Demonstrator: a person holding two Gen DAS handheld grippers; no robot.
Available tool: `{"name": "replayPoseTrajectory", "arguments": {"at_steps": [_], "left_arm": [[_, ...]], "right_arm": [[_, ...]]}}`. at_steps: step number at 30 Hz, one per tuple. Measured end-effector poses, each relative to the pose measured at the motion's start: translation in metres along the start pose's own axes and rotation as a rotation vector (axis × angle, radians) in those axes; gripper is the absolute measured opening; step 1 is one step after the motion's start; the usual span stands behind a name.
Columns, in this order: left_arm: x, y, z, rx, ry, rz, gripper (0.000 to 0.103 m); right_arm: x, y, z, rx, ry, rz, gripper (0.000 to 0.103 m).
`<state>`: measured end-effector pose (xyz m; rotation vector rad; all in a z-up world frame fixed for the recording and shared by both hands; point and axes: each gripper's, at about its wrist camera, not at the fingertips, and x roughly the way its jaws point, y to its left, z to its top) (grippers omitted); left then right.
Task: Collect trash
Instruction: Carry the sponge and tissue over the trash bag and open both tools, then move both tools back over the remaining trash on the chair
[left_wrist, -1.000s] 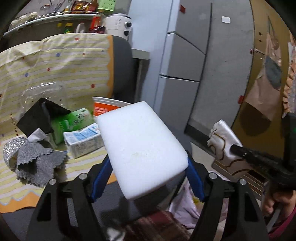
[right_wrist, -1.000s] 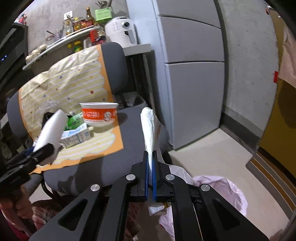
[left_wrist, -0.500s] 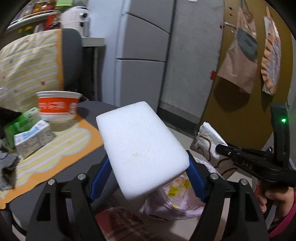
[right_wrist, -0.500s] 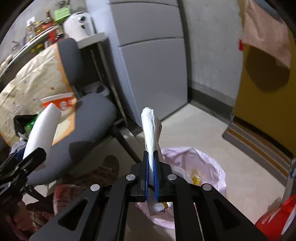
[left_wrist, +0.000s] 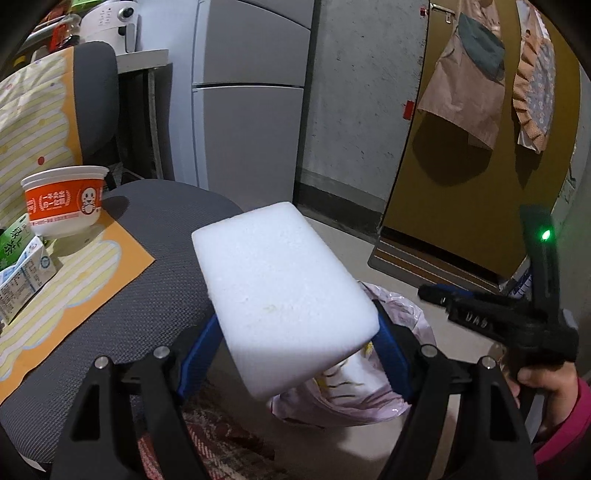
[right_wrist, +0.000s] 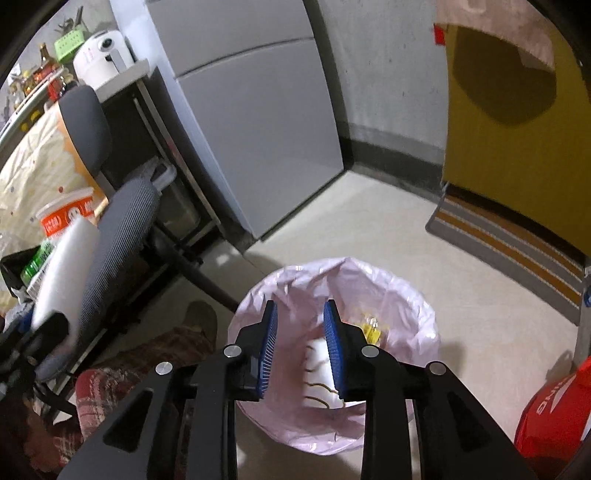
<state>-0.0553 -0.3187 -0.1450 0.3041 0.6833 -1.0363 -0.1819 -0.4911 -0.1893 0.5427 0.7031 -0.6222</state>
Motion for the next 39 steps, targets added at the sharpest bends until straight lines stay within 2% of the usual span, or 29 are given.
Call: {"name": "replayPoseTrajectory", "arguments": {"at_steps": [9, 18, 21, 22, 23, 28, 31, 39], "left_arm": [[0.006, -0.025, 0.002, 0.071, 0.006, -0.033, 0.076], [0.039, -0.062, 0.012, 0.158, 0.057, -0.098, 0.082], [0.053, -0.071, 0.015, 0.174, 0.074, -0.105, 0.089], [0.057, -0.073, 0.015, 0.176, 0.08, -0.099, 0.095], [0.061, -0.074, 0.015, 0.178, 0.086, -0.089, 0.096], [0.063, -0.064, 0.01, 0.181, 0.102, -0.067, 0.096], [0.05, -0.046, 0.005, 0.152, 0.081, -0.034, 0.096], [-0.004, 0.006, -0.007, 0.073, 0.006, 0.132, 0.096]], "right_arm": [[-0.046, 0.002, 0.023, -0.004, -0.144, 0.029, 0.029], [-0.062, -0.015, 0.029, 0.014, -0.194, 0.015, 0.029], [-0.061, -0.025, 0.03, 0.037, -0.194, 0.003, 0.029], [-0.06, -0.029, 0.03, 0.044, -0.19, 0.001, 0.029], [-0.059, -0.031, 0.03, 0.049, -0.187, -0.002, 0.029], [-0.055, -0.033, 0.029, 0.052, -0.176, -0.006, 0.029], [-0.056, -0.026, 0.029, 0.04, -0.176, 0.0, 0.029], [-0.061, 0.015, 0.028, -0.034, -0.172, 0.048, 0.029]]}}
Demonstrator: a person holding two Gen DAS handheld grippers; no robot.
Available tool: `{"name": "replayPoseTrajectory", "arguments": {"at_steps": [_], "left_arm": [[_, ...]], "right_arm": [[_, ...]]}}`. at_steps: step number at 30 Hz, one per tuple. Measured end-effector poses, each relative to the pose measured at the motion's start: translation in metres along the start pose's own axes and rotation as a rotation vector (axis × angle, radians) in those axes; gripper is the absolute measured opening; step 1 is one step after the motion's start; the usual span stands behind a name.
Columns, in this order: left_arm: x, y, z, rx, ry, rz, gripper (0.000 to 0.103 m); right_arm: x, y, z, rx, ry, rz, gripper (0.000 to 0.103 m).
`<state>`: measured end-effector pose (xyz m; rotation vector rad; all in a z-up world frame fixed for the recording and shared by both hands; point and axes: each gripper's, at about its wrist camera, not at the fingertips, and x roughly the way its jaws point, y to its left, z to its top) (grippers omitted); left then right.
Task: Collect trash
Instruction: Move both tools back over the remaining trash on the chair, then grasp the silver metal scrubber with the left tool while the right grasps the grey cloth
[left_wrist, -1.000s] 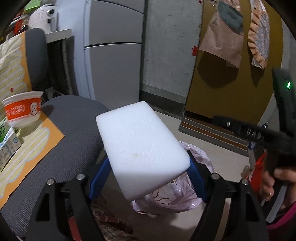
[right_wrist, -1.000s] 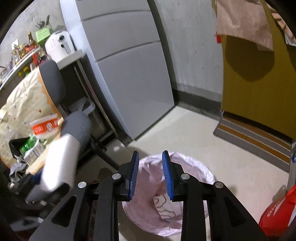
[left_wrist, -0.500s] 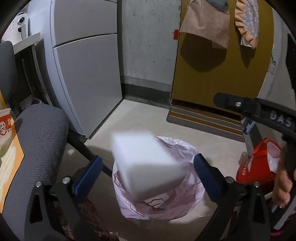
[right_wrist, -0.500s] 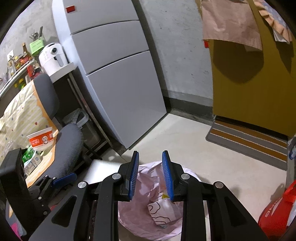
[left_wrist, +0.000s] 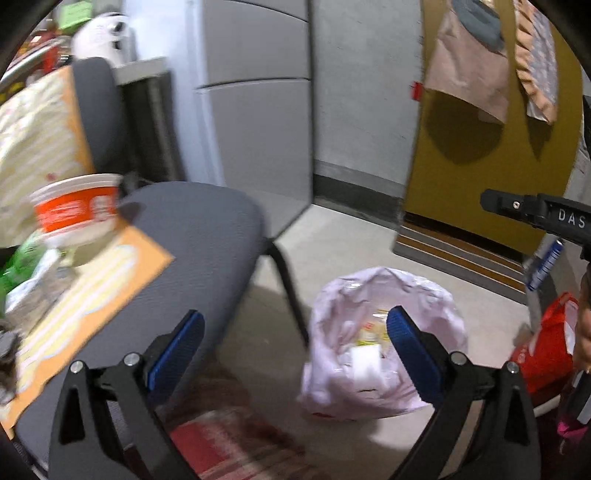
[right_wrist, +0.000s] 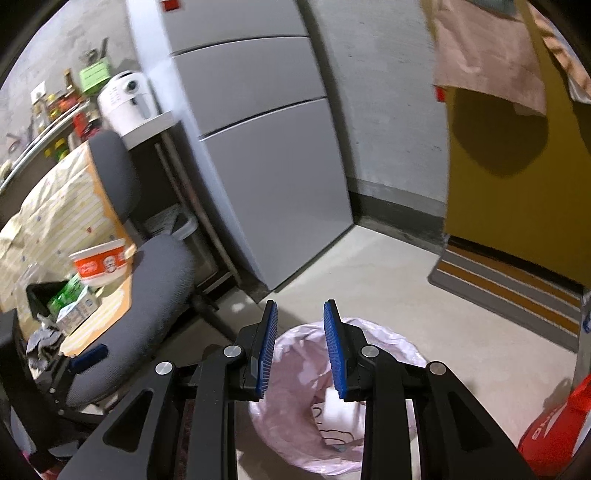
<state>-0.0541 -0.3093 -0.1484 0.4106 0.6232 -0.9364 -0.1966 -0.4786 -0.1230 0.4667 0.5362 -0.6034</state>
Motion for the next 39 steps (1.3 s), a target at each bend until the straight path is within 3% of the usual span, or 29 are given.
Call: {"name": "replayPoseTrajectory", "arguments": {"at_steps": [12, 21, 24, 31, 35, 39], "left_arm": [[-0.08, 0.1, -0.022, -0.187, -0.062, 0.227, 0.096], [-0.129, 0.2, -0.066, -0.395, -0.031, 0.448, 0.096], [-0.141, 0.229, -0.083, -0.468, -0.017, 0.507, 0.096], [-0.159, 0.294, -0.108, -0.567, 0.001, 0.632, 0.096], [-0.153, 0.327, -0.115, -0.576, 0.023, 0.661, 0.081], [-0.131, 0.35, -0.118, -0.55, 0.072, 0.643, 0.072]], "right_arm": [[0.0, 0.114, 0.005, -0.208, 0.033, 0.164, 0.029], [0.022, 0.208, -0.008, -0.368, 0.088, 0.304, 0.04], [0.028, 0.235, -0.016, -0.407, 0.107, 0.346, 0.05], [0.04, 0.291, -0.03, -0.497, 0.142, 0.41, 0.052], [0.044, 0.306, -0.033, -0.514, 0.15, 0.418, 0.052], [0.05, 0.312, -0.034, -0.524, 0.164, 0.407, 0.052]]}}
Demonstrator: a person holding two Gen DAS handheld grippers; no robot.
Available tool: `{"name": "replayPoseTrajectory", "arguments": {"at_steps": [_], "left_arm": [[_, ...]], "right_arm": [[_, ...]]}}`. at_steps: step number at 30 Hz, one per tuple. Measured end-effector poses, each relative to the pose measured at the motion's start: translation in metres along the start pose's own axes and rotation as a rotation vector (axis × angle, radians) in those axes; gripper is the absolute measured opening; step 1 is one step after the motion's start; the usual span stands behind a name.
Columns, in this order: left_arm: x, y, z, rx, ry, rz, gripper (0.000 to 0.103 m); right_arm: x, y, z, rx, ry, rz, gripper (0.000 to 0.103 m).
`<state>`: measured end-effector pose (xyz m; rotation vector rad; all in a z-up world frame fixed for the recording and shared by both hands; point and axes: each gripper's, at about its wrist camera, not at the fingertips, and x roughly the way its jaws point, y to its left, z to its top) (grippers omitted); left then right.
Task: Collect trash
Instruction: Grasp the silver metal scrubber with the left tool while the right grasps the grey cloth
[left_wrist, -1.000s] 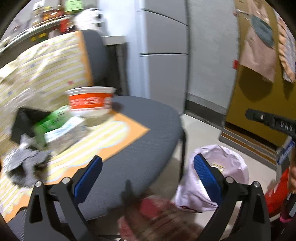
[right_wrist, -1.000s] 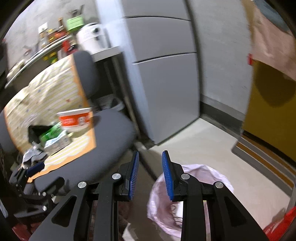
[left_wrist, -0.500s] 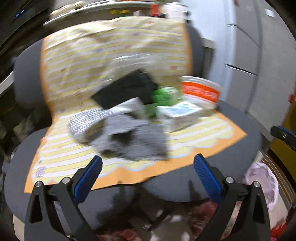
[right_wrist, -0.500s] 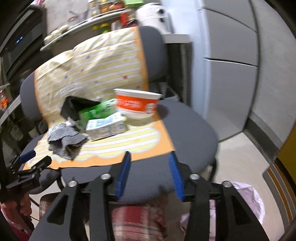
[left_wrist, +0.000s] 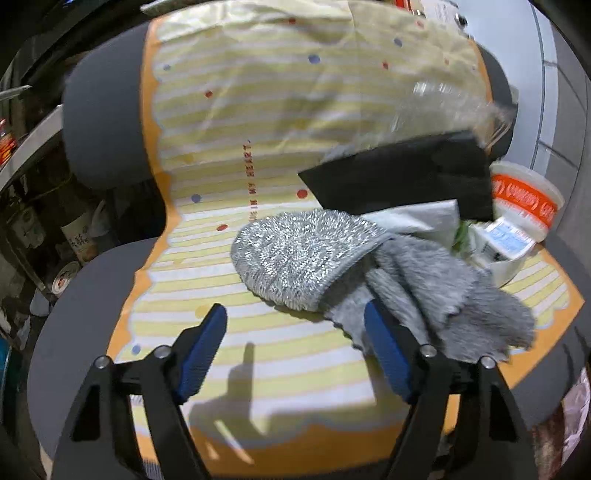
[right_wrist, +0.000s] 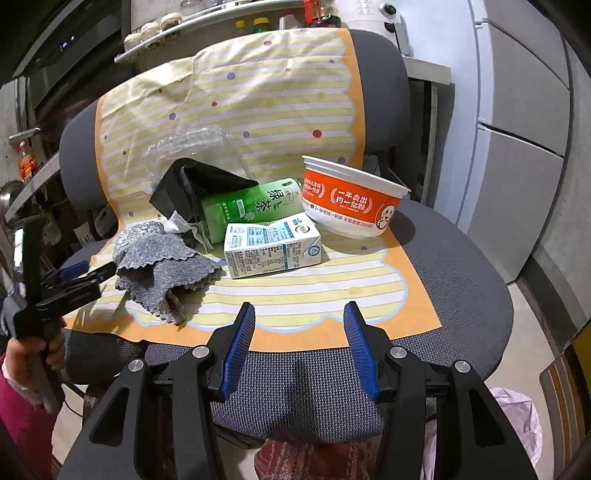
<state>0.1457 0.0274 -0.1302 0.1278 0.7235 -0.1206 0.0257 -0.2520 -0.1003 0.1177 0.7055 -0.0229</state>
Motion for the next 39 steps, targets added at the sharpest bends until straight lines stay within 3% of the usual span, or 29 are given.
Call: {"name": "replayPoseTrajectory", "arguments": {"at_steps": [5, 7, 9, 11, 13, 19, 22, 23, 29, 34, 39], "left_arm": [[0.026, -0.002, 0.01, 0.017, 0.037, -0.009, 0.06], [0.028, -0.001, 0.015, 0.006, 0.036, -0.006, 0.048], [0.024, 0.005, 0.02, -0.024, 0.029, -0.019, 0.022], [0.012, 0.013, 0.021, -0.066, 0.012, -0.041, 0.009], [-0.007, 0.023, 0.018, -0.108, -0.021, -0.056, 0.005], [-0.069, 0.057, 0.009, -0.238, -0.115, -0.077, 0.004], [-0.084, 0.065, 0.003, -0.266, -0.117, -0.049, 0.004], [-0.084, 0.067, 0.003, -0.271, -0.115, -0.047, 0.004], [-0.075, 0.074, -0.004, -0.305, -0.093, -0.081, 0.004], [-0.067, 0.076, -0.011, -0.307, -0.071, -0.092, 0.004], [-0.06, 0.078, -0.016, -0.311, -0.052, -0.105, 0.004]], "right_arm": [[0.01, 0.002, 0.002, -0.006, 0.019, -0.012, 0.052], [0.012, 0.004, 0.003, -0.012, 0.023, -0.013, 0.052], [0.012, 0.008, 0.004, -0.019, 0.023, -0.012, 0.052], [0.011, 0.012, 0.005, -0.03, 0.021, -0.006, 0.052], [0.01, 0.017, 0.006, -0.039, 0.017, 0.002, 0.052], [0.011, 0.045, 0.013, -0.071, -0.001, 0.09, 0.052], [0.015, 0.063, 0.019, -0.076, -0.011, 0.155, 0.063], [0.017, 0.069, 0.021, -0.078, -0.015, 0.178, 0.068], [0.057, 0.115, 0.035, -0.124, 0.0, 0.268, 0.074], [0.107, 0.14, 0.04, -0.151, 0.045, 0.237, 0.074], [0.144, 0.145, 0.032, -0.116, 0.162, 0.24, 0.074]]}}
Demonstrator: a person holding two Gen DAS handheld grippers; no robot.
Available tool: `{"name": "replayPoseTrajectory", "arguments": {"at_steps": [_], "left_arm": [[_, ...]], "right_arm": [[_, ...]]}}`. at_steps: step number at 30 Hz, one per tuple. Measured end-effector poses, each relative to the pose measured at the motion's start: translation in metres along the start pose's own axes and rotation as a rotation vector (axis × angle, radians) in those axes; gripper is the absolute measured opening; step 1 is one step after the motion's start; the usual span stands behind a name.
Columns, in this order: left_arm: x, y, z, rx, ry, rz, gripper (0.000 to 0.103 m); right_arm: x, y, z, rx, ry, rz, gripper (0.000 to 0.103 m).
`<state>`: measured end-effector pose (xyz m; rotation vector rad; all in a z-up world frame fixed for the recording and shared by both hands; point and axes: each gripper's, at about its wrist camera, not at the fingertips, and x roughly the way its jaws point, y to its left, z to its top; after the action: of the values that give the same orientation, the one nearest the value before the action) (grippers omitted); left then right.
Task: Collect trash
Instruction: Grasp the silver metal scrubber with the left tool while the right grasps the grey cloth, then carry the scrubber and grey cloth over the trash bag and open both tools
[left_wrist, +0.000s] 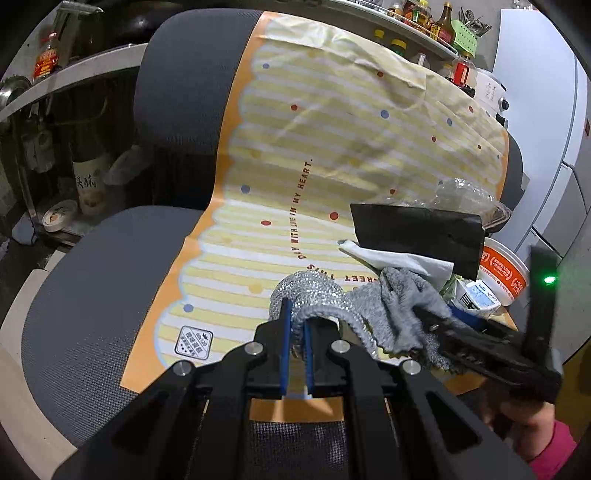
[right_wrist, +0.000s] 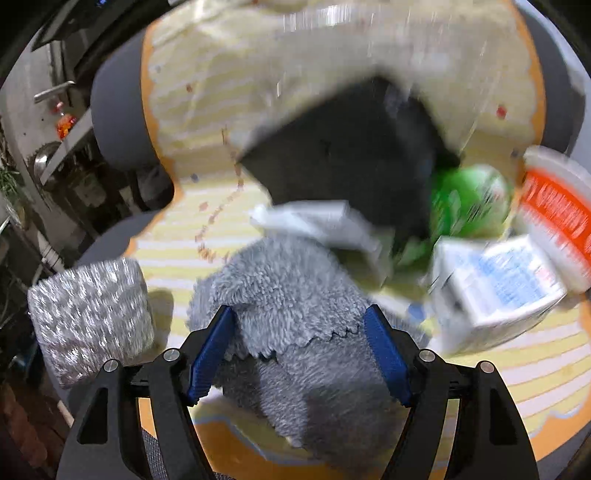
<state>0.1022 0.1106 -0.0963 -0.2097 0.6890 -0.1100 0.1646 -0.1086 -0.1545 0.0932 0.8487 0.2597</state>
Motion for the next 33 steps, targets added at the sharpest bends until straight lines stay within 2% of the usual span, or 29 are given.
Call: {"name": "replayPoseTrajectory", "arguments": {"at_steps": [1, 3, 4, 5, 7, 11, 16, 19, 25, 30, 33], "left_arm": [[0.0, 0.0, -0.001, 0.001, 0.002, 0.001, 0.004], [0.001, 0.0, -0.001, 0.005, 0.005, 0.001, 0.004], [0.001, 0.0, -0.001, 0.005, 0.007, 0.002, 0.004], [0.001, -0.001, -0.002, 0.005, 0.008, 0.002, 0.004], [-0.001, -0.003, -0.002, 0.007, 0.007, 0.003, 0.004], [-0.008, -0.01, 0.0, 0.022, -0.004, 0.007, 0.004], [-0.021, -0.032, 0.002, 0.054, -0.019, -0.019, 0.004], [-0.03, -0.056, -0.001, 0.088, -0.029, -0.053, 0.004], [-0.035, -0.122, -0.012, 0.172, -0.027, -0.172, 0.004], [-0.039, -0.187, -0.031, 0.277, -0.025, -0.297, 0.004], [-0.039, -0.224, -0.044, 0.329, -0.008, -0.379, 0.004]], "right_arm": [[-0.001, 0.003, -0.004, -0.014, -0.013, -0.013, 0.073], [-0.003, 0.006, -0.009, -0.041, -0.012, -0.017, 0.06], [-0.008, 0.007, -0.011, -0.043, -0.013, 0.007, 0.031], [-0.011, 0.006, -0.012, -0.038, -0.006, 0.026, 0.018], [-0.022, 0.007, -0.015, -0.05, -0.02, 0.037, 0.015], [-0.064, 0.008, -0.024, -0.081, -0.07, 0.129, 0.015], [-0.128, -0.008, -0.036, -0.068, -0.165, 0.141, 0.015], [-0.161, -0.027, -0.041, -0.038, -0.219, 0.106, 0.015], [-0.214, -0.076, -0.063, 0.034, -0.301, -0.007, 0.015], [-0.254, -0.114, -0.086, 0.108, -0.346, -0.107, 0.015], [-0.282, -0.14, -0.109, 0.174, -0.37, -0.196, 0.015]]}}
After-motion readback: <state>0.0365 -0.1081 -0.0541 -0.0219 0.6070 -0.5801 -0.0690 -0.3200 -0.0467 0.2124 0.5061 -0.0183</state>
